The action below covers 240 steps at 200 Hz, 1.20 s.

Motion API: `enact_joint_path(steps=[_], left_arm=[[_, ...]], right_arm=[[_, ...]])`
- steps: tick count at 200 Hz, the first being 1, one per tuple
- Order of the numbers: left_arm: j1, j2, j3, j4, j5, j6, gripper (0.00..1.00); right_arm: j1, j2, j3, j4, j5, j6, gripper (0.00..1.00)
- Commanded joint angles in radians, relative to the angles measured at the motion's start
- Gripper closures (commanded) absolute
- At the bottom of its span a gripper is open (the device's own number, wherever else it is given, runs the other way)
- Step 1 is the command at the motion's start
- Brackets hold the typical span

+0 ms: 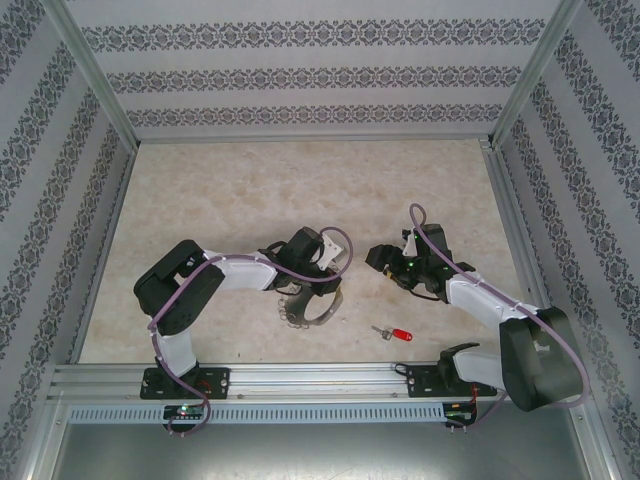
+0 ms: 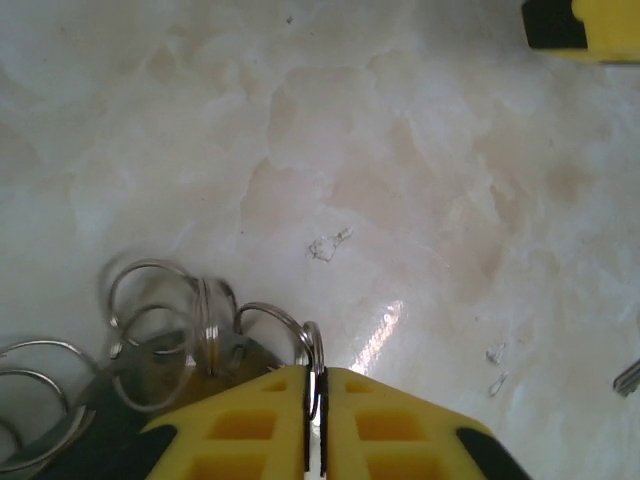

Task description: Put the keys on the keyring

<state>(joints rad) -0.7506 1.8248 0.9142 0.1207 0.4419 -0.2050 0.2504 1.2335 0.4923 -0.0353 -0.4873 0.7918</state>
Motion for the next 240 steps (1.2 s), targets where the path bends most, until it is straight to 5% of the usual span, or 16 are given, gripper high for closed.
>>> enact_joint_path(steps=[1,93,145,240], left_arm=[[0.008,0.018,0.02,0.023,0.011,0.007,0.98],[0.005,-0.044,0.041,-0.073,-0.041,0.077,1.0],[-0.003,-0.153,-0.1,0.097,-0.038,0.326,1.0],[0.011,-0.109,-0.115,0.129,0.262,0.592,1.0]], right_arm=[[-0.012,0.006,-0.003,-0.007,-0.016,-0.019,0.26],[-0.014,-0.028,-0.005,-0.023,-0.019,-0.018,0.25],[-0.014,-0.033,-0.022,-0.043,0.0,-0.037,0.26],[-0.014,-0.043,-0.022,-0.07,0.016,-0.054,0.26]])
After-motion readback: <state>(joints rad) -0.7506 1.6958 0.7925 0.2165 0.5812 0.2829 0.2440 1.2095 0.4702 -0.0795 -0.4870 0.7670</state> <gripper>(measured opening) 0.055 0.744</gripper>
